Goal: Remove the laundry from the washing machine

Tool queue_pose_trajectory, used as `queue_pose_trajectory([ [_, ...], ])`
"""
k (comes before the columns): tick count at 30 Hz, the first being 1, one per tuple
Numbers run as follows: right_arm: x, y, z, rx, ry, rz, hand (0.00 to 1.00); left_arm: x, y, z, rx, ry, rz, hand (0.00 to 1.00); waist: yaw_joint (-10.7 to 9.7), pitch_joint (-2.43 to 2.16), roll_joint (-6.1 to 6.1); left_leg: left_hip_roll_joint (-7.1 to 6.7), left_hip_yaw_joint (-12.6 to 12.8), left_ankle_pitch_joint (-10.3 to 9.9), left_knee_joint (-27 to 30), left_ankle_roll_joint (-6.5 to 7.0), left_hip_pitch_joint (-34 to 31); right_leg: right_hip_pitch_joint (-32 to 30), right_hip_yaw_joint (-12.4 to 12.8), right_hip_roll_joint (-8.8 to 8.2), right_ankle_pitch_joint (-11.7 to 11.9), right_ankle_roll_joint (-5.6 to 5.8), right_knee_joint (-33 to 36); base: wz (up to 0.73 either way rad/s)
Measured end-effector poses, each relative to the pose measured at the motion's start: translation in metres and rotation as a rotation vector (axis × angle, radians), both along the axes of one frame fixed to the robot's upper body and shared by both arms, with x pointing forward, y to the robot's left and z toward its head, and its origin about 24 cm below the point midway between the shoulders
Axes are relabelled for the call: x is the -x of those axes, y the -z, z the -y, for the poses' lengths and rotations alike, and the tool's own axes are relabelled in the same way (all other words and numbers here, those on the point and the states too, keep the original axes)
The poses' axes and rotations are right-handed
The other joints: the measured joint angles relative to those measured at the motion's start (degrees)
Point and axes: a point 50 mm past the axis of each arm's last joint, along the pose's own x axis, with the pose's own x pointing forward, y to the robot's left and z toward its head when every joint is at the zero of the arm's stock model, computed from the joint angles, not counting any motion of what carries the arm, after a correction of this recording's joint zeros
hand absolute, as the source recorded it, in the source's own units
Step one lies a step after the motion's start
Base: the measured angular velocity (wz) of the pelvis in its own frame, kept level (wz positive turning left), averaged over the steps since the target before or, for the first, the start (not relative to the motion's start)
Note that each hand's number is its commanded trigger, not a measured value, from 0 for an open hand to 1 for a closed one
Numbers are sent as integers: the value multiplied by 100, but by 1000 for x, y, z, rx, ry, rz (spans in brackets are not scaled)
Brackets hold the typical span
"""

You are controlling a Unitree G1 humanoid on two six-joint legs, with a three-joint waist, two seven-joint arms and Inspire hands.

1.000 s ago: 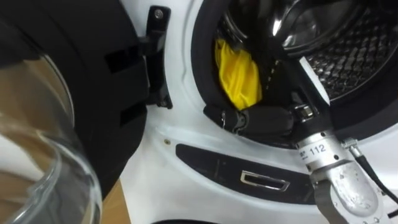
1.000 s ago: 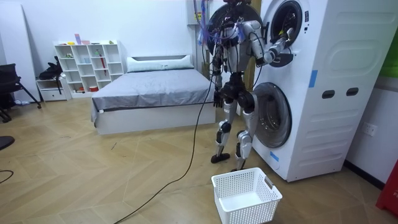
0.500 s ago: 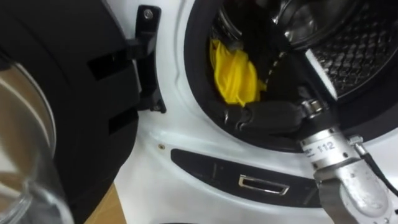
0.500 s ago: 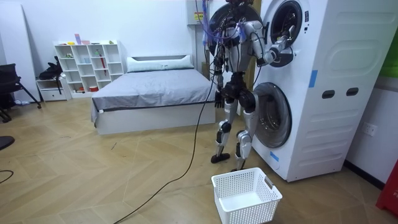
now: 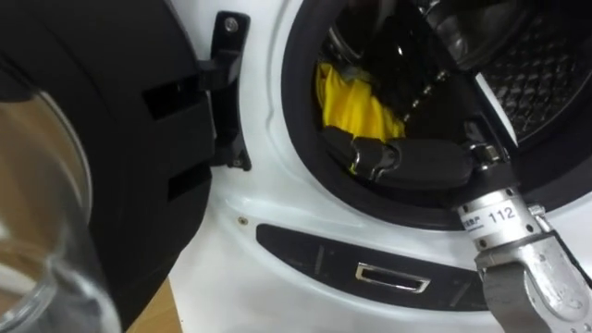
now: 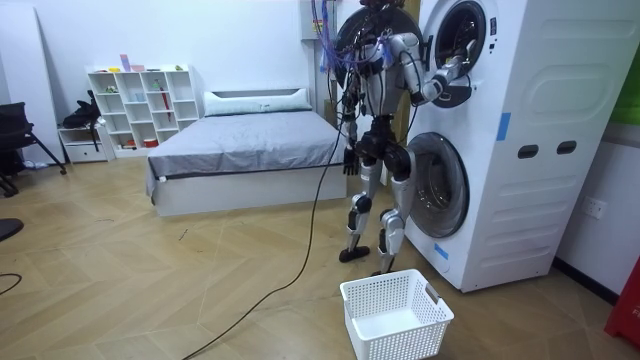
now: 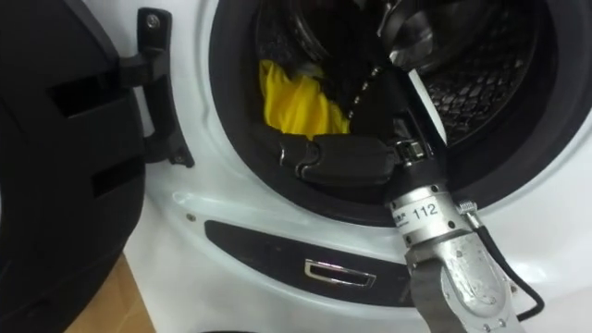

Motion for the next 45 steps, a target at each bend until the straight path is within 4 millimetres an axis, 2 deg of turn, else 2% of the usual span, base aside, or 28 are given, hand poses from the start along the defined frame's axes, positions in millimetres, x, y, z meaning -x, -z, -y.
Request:
queue_pose_trajectory([
  [3, 1, 0, 2, 6, 15, 0, 0, -2, -1, -2, -7, -6, 14, 0, -2, -6, -5, 4, -3, -1, -4, 1, 1, 12, -19, -1, 1, 1, 3, 1],
  [10, 1, 6, 4, 198, 111, 11, 0, -10, -3, -6, -28, -5, 25, 0, 12, -7, 1, 8, -26, -9, -6, 9, -42, -3, -61, -8, 1, 3, 12, 3],
  [19, -4, 8, 6, 241, 126, -10, 0, -12, -2, -3, -14, -14, 19, 0, 37, -17, -22, 10, -34, -6, -1, 13, -1, 40, -125, -22, 2, 3, 34, 0],
  [22, -11, 10, 6, 273, 137, -46, 0, -13, -2, -5, -3, -27, 15, 0, -8, -31, -133, -13, -118, -6, 6, 13, 2, 63, -138, -37, 2, 3, 40, 4],
  [24, -15, 9, 6, 285, 139, -59, 0, -10, -2, -6, 9, -40, 7, 0, -76, -23, -202, -26, -125, 2, 11, 12, -22, 44, -136, -45, 0, 3, 44, 4],
  [27, -24, 1, 9, 356, 165, -47, 0, -4, -3, -9, 20, -73, -12, 0, -151, 33, -346, -49, -128, 17, 67, 20, -88, 1, -124, -57, 1, 7, 48, 1],
  [28, -28, -5, 13, 414, 193, -29, 0, -3, -3, -11, 18, -77, -20, 0, -140, 33, -389, -51, -128, 18, 93, 22, -111, -11, -124, -60, 4, 10, 47, 0],
  [29, -31, -11, 15, 455, 216, -11, 0, -3, -3, -13, 17, -77, -22, 0, -135, 28, -398, -51, -129, 18, 103, 22, -125, -23, -123, -60, 4, 11, 47, 0],
  [30, -39, -26, 24, 553, 286, 36, 0, -2, -4, -16, 11, -77, -29, 0, -121, -19, -462, -49, -132, 18, 109, 22, -162, -55, -124, -58, 4, 10, 47, 0],
  [31, -43, -45, 36, 626, 370, 92, 0, -3, -6, -19, 3, -74, -32, 0, -79, -34, -514, -41, -139, 20, 109, 20, -180, -65, -133, -49, 9, 4, 38, 0],
  [33, -45, -71, 50, 705, 497, 172, 0, -4, -6, -21, -5, -74, -36, 0, 3, -28, -538, -29, -157, 19, 104, 19, -168, -49, -149, -39, 10, 2, 34, 2],
  [34, -46, -74, 57, 768, 550, 168, 0, -6, -7, -21, -6, -74, -32, 0, 40, -30, -541, -24, -169, 19, 95, 19, -161, -42, -154, -35, 9, 4, 32, 3],
  [41, -47, -75, 59, 1034, 663, 165, 0, -20, -10, -22, -9, -60, 10, 0, 57, -12, -515, -9, -162, 19, 18, 18, -163, -88, -196, -24, 6, 7, 32, 0],
  [45, -54, -62, 65, 1113, 633, 62, 0, -22, -11, -24, -15, -66, 15, 0, 46, -46, -614, -15, -187, 18, -2, 21, -158, -86, -193, -27, 6, 7, 35, 0],
])
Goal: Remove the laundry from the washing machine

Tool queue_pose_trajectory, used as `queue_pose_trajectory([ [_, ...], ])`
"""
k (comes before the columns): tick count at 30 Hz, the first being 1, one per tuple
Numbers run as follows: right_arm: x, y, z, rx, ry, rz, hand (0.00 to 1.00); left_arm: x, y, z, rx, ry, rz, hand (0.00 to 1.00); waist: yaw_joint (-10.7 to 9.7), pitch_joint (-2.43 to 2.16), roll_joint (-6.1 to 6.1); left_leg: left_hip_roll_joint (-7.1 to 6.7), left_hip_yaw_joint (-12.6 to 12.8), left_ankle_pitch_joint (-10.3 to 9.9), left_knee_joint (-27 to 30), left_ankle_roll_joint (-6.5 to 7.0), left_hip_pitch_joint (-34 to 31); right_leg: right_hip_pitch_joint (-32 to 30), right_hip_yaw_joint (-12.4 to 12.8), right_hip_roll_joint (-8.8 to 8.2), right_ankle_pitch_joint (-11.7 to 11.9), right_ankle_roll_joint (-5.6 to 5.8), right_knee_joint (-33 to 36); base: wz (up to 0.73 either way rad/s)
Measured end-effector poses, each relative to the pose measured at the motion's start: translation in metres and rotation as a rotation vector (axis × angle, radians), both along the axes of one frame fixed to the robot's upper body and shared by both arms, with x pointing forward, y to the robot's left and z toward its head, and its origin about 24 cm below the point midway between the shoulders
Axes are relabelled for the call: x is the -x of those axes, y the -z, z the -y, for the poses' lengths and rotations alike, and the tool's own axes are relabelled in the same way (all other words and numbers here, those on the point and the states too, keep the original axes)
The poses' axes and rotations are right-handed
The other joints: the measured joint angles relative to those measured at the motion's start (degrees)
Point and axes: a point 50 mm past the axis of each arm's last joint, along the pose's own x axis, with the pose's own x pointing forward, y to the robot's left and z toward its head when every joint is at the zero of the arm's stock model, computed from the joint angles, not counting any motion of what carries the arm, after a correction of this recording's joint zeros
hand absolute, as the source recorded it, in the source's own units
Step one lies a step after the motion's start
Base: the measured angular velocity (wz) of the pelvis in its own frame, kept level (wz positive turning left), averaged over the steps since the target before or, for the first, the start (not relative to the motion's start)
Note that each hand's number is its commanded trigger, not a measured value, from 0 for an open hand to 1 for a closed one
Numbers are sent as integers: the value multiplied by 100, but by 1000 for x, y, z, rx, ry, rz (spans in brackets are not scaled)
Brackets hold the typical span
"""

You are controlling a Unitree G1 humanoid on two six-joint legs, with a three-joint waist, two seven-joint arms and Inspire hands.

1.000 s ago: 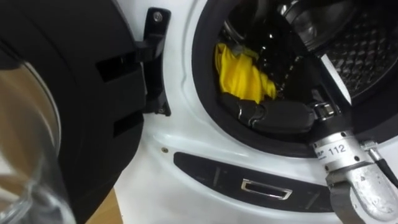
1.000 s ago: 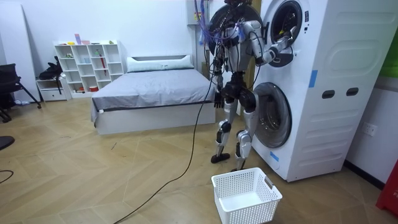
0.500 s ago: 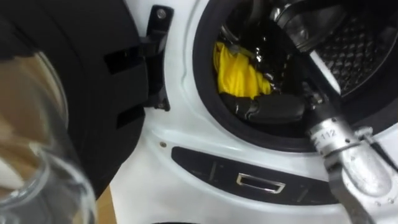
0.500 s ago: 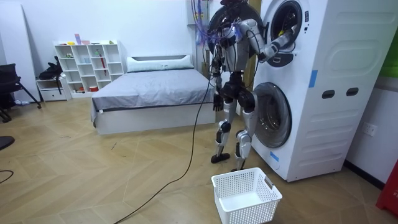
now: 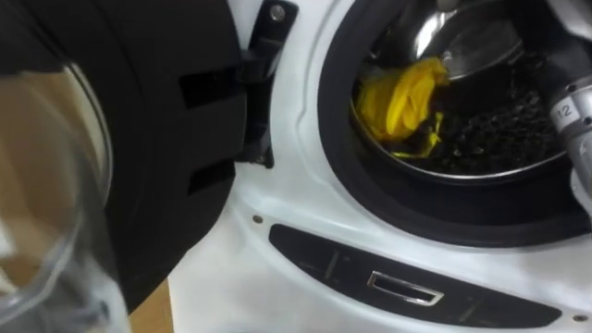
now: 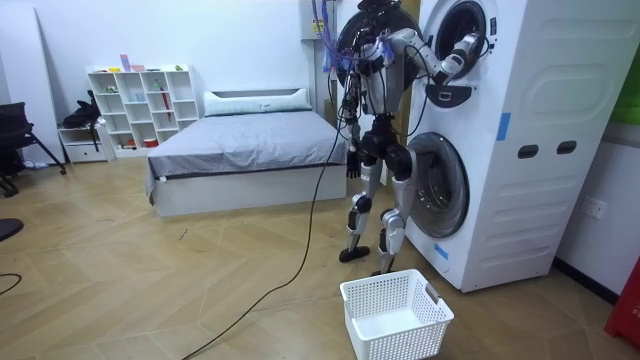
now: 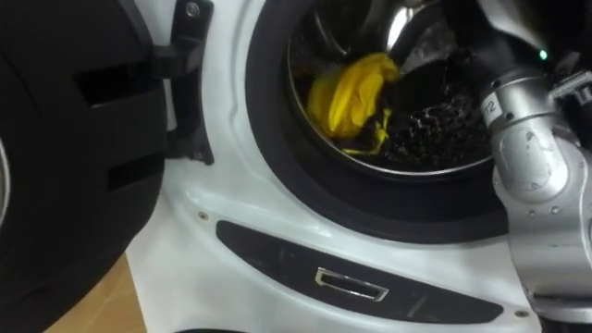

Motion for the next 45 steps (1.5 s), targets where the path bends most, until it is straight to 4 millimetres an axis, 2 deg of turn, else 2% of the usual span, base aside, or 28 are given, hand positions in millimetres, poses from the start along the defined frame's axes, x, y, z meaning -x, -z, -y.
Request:
queue_pose_trajectory([
  [3, -4, 7, 4, -4, 12, -75, 0, 1, -1, -2, -10, 8, -9, 0, 11, 6, -74, -13, 3, -4, 0, 5, -1, 0, 5, -13, 0, 0, 5, 0],
  [10, -11, 16, 7, 65, 31, -267, 0, 3, -1, -3, 3, 0, -33, 0, 17, 31, -144, -40, 12, -3, 12, 8, -15, -17, 4, -37, -6, 9, 5, 0],
  [13, -14, 22, 9, 61, 17, -372, 0, 2, -1, -4, 9, -1, -41, 0, 21, 18, -198, -39, 12, -2, 12, 10, -14, -19, -2, -37, -7, 10, -3, 0],
  [17, -13, 26, 9, 61, -13, -462, 0, -1, -2, -5, 12, 2, -33, 0, 73, 20, -209, -28, 21, -2, 11, 10, 3, -16, 11, -22, -7, 10, -11, -2],
  [19, -13, 28, 9, 63, -23, -492, 0, -3, -3, -7, 8, -1, -23, 0, 163, 27, -204, 1, 51, -2, 8, 7, 50, 3, 31, 5, -7, 10, -11, -10],
  [21, -13, 29, 9, 62, -25, -499, 0, -5, -4, -9, -1, 7, -19, 0, 184, 28, -203, 16, 51, -3, -1, 2, 56, 10, 19, 20, -7, 10, -10, 0],
  [25, -14, 31, 9, 65, -26, -512, 0, -14, -5, -11, -25, 26, -1, 0, 293, 60, -173, 24, 63, -4, -24, -2, 93, 40, 13, 26, -7, 9, -4, 0],
  [30, -14, 28, 7, 81, -38, -499, 0, -20, -5, -10, -23, 74, 15, 0, 320, 104, -174, 22, 92, -8, -55, -8, 71, -7, 29, 27, -7, 9, 6, -1],
  [35, -12, 24, 2, 91, -73, -492, 0, -18, -4, -10, -13, 76, 12, 0, 333, 105, -196, 25, 84, -8, -79, -10, 76, -17, 49, 40, -17, -6, -12, -1],
  [38, -7, 16, -6, 117, -106, -456, 0, -20, -5, -10, -14, 83, 28, 0, 339, 107, -192, 38, 118, -6, -70, -12, 79, -35, 60, 54, -18, -7, -12, -5],
  [40, -1, 5, -19, 161, -151, -395, 0, -23, -6, -10, -20, 92, 53, 0, 347, 125, -154, 55, 162, -5, -70, -12, 80, -52, 70, 72, -18, -8, -12, -9],
  [45, 7, -7, -31, 205, -210, -309, 0, -28, -7, -10, -35, 106, 90, 0, 343, 119, -73, 64, 188, -5, -93, -12, 83, -74, 57, 81, -17, -8, -14, -3],
])
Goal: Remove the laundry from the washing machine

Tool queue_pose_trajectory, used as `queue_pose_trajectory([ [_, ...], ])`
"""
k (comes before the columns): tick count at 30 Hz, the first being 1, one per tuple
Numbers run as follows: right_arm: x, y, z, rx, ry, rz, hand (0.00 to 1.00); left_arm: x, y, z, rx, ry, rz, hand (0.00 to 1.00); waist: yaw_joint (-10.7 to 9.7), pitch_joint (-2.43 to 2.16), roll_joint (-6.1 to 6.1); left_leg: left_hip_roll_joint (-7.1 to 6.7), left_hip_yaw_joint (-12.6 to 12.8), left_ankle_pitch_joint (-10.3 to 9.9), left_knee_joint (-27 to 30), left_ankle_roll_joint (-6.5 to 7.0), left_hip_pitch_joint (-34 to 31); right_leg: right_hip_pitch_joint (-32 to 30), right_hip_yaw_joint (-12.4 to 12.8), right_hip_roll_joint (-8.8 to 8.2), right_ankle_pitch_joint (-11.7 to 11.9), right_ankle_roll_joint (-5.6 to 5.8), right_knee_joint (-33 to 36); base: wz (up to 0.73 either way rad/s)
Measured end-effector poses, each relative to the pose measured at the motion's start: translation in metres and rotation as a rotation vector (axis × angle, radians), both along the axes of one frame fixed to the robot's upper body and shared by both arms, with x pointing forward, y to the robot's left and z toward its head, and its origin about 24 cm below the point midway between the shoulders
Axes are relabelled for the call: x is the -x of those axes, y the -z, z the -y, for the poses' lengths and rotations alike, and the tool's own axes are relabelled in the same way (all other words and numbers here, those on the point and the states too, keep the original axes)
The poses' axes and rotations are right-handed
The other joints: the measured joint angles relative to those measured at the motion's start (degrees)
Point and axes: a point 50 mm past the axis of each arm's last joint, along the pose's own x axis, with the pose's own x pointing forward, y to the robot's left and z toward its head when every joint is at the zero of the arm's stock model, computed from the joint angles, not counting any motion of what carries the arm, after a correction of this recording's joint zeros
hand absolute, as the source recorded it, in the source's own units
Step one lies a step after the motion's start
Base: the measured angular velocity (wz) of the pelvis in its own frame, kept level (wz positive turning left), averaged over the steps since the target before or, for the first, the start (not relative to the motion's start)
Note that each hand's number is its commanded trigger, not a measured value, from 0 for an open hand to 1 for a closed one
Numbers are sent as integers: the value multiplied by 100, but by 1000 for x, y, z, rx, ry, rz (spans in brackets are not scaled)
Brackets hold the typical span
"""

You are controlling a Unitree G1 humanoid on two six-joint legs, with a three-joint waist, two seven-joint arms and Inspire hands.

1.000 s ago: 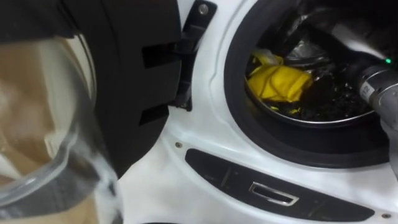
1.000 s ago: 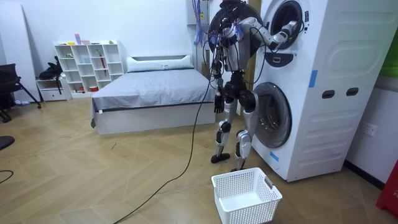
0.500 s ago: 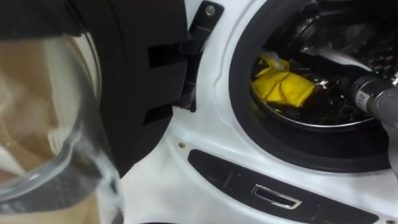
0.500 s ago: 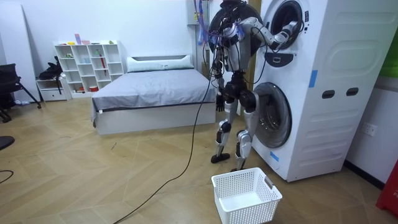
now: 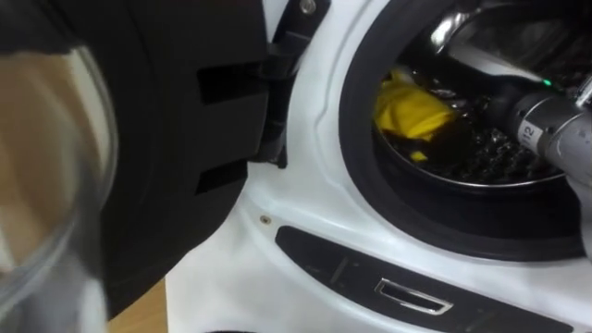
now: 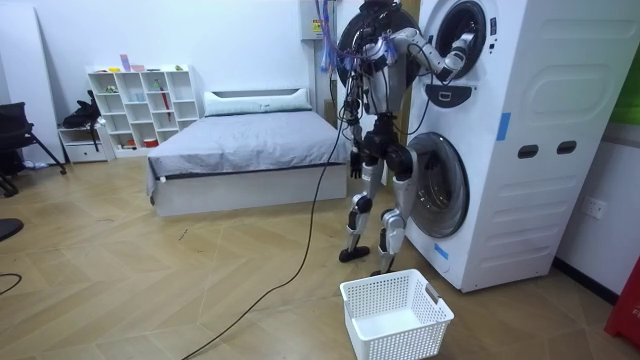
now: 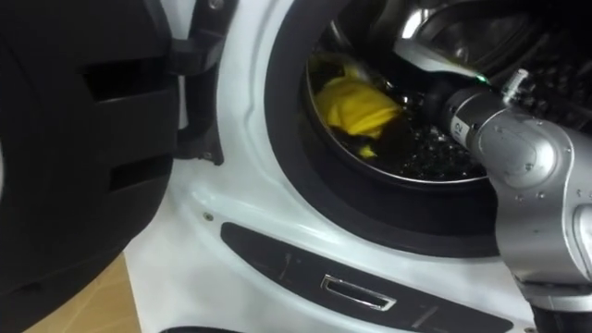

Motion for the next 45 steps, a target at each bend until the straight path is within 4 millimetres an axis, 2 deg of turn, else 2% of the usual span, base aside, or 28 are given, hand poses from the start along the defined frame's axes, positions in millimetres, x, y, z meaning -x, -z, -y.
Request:
queue_pose_trajectory([
  [6, 4, -5, -6, -17, -51, 39, 0, -3, -2, -2, -24, 8, 29, 0, -33, -4, 15, 5, 45, 0, -17, 0, 5, -22, -12, 2, 0, 0, 3, -4],
  [12, 15, -19, -13, -9, -108, 117, 0, 7, 1, -3, -42, 22, -11, 0, -83, -12, 7, 5, 38, 0, -9, -1, 4, -17, -48, -2, 0, 0, 3, 0],
  [13, 20, -24, -16, -3, -132, 149, 59, 9, 2, -3, -41, 20, -17, 0, -108, -12, 8, 6, 29, -1, -12, -1, -2, -19, -53, -1, 0, 0, 1, 0],
  [14, 22, -26, -18, 0, -143, 164, 100, 11, 2, -3, -40, 19, -22, 0, -110, -16, 2, 7, 29, -1, -14, -2, -1, -19, -54, -1, 0, 0, 1, 0],
  [18, 37, -35, -25, 11, -214, 236, 100, 16, 3, -4, -34, 13, -34, 0, -113, -26, -5, 9, 27, -2, -10, -3, 7, -8, -47, 1, 0, 0, -1, 0],
  [22, 40, -27, -22, 17, -218, 209, 100, 20, 4, -6, -29, -7, -43, 0, -111, -59, -51, 9, 15, -1, 1, -3, 28, 22, -38, 0, 0, 0, -5, 0],
  [39, 38, -26, -18, 17, -204, 201, 100, 18, 3, -6, -33, 0, -25, 0, -73, -55, -55, 11, -21, -4, -79, -3, 98, 63, -37, 10, 0, 0, -19, 0],
  [45, 39, -26, -19, 13, -217, 203, 100, 17, 3, -5, -23, 3, -26, 0, -73, -35, -26, 11, 21, -4, -78, -3, 98, 52, -17, 11, 0, 0, -18, -1],
])
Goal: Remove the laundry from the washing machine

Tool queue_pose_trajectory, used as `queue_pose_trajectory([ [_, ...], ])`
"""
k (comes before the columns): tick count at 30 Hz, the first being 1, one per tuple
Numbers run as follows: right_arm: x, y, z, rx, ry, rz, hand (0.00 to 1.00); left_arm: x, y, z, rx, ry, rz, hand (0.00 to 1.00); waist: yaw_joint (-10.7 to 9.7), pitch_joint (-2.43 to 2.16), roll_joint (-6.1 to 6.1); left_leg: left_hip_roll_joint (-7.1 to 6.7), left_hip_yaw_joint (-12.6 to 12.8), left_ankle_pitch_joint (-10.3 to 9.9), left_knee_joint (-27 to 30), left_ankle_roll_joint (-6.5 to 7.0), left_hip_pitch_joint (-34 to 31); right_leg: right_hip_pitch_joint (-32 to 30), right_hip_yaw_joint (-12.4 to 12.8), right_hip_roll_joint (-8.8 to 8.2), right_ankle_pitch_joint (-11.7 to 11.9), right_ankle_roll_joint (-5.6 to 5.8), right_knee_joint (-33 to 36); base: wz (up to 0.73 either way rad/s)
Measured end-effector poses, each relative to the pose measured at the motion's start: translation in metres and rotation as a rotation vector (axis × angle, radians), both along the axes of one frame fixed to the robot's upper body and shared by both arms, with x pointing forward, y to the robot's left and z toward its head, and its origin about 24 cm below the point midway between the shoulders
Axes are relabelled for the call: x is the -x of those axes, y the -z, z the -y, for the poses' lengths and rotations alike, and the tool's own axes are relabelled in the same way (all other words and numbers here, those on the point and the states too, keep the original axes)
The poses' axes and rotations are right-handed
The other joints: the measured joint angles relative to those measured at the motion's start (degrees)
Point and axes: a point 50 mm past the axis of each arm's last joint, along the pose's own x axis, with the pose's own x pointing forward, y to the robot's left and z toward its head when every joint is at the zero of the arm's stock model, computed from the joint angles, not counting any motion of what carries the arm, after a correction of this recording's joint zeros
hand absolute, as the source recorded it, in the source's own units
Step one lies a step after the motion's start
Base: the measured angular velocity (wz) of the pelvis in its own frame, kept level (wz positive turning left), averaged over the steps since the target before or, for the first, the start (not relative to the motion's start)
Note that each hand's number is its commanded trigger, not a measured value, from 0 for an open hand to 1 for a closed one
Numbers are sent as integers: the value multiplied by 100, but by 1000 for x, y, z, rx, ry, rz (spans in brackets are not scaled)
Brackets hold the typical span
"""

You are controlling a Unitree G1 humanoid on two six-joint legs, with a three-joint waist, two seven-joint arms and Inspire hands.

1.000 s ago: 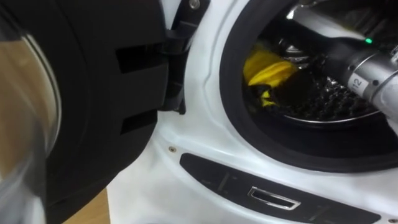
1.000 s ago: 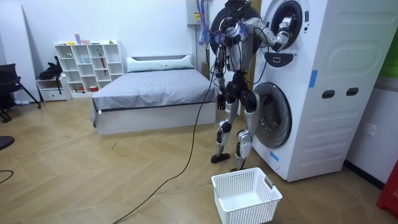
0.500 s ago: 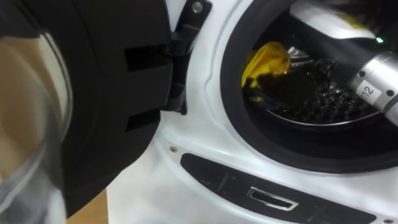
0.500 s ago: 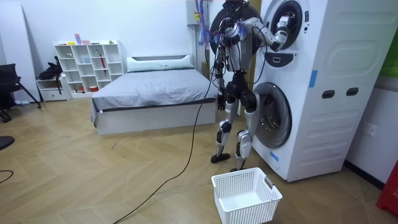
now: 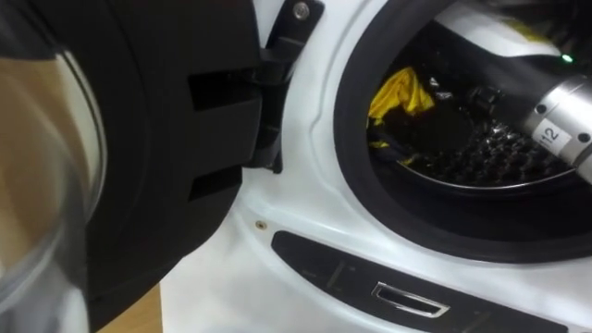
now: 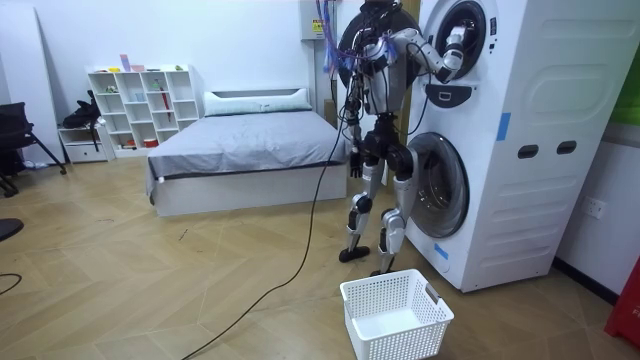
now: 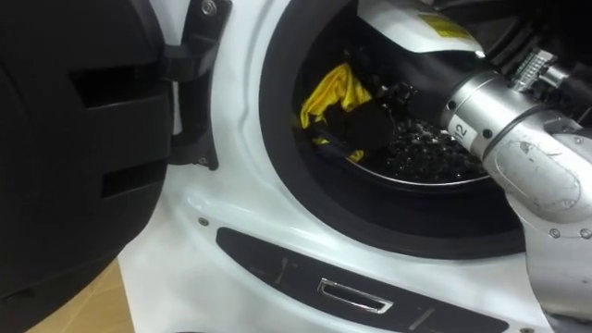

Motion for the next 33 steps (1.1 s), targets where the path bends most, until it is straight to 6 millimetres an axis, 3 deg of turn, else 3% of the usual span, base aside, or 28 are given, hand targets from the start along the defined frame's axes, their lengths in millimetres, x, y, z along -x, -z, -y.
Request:
queue_pose_trajectory([
  [11, 11, 3, -1, -64, -68, 3, 100, 6, 1, 0, -2, -3, -15, 0, -134, -4, 53, 4, 67, 0, -4, 0, 8, -19, 53, 6, 0, 0, 9, -2],
  [15, 28, -1, 4, -114, -92, 51, 100, 11, 2, 5, 11, -21, -19, 0, -286, -39, 177, -3, 104, -1, -3, 1, 26, -14, 104, 3, 0, 0, 9, -3],
  [17, 34, 0, 9, -154, -103, 61, 100, 14, 3, 8, 18, -26, -24, 0, -356, -26, 226, 0, 112, -1, -5, 2, 49, 5, 107, 5, 0, 0, 7, 0],
  [22, 48, 32, 26, -275, -36, -14, 100, 21, 6, 15, 38, -37, -34, 0, -528, -10, 392, 17, 172, -18, -24, -13, 69, 7, 143, 21, 0, 0, 18, -4],
  [24, 52, 32, 25, -285, -59, -3, 100, 22, 6, 15, 39, -38, -33, 0, -573, -30, 460, 17, 220, -19, -22, -16, 80, -17, 195, 28, 1, -1, 26, -11],
  [27, 59, 32, 23, -324, -103, 14, 100, 25, 5, 13, 33, -47, -24, 0, -587, -36, 470, 20, 261, -19, -17, -16, 105, -16, 227, 37, 2, -3, 27, -8],
  [31, 65, 37, 29, -338, -79, 2, 100, 32, 5, 13, 37, -63, -36, 0, -668, -88, 379, 39, 311, -53, -9, -12, 116, -10, 273, 61, 6, -7, 15, -4],
  [33, 68, 40, 31, -330, -73, -1, 100, 35, 5, 14, 42, -79, -36, 0, -665, -90, 369, 51, 327, -82, -11, -14, 167, 27, 293, 76, 6, -7, 16, -6],
])
